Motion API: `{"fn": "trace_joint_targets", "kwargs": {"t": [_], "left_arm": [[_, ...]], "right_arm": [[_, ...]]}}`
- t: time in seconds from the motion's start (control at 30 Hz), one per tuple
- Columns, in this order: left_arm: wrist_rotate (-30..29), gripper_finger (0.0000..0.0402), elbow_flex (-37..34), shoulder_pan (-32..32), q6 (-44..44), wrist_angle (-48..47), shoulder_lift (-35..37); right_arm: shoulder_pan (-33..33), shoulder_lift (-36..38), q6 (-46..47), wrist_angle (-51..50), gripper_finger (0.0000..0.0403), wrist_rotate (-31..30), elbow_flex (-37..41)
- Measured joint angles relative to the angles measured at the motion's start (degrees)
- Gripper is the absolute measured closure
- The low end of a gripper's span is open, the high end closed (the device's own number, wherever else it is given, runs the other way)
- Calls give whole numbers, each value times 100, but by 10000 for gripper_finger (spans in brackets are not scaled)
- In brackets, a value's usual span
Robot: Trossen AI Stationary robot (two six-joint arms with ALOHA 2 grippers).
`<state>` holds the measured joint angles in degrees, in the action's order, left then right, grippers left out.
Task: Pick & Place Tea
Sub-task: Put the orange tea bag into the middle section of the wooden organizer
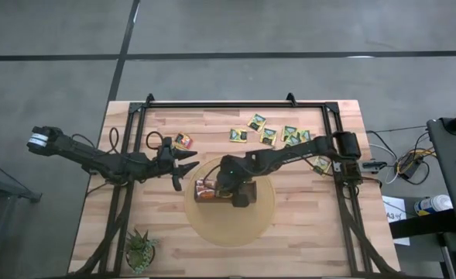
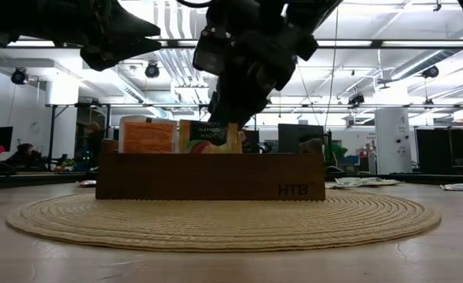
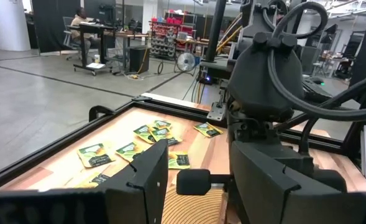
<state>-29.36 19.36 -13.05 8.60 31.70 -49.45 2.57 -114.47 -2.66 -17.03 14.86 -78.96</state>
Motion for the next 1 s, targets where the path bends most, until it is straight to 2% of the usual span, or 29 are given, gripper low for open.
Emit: {"fn": "trace_joint_targets", "kwargs": {"t": [0.47, 0.53, 0.63, 0.67, 1.0], "left_arm": [[0, 232, 1, -1, -4, -10, -1], [0, 232, 2, 0, -5, -10, -2], [-2, 232, 2, -1, -53, -11, -2], [0, 232, 2, -1, -59, -11, -1], [-2, 232, 2, -1, -55, -7, -2]], "right_arm": [[-94, 649, -110, -426, 394, 30, -33], [-75, 686, -103, -495, 394, 278, -35], [34, 679, -206, -503, 394, 1125, -35], [95, 665, -225, -477, 394, 1233, -35], [181, 255, -188, 1, 394, 1646, -11]]}}
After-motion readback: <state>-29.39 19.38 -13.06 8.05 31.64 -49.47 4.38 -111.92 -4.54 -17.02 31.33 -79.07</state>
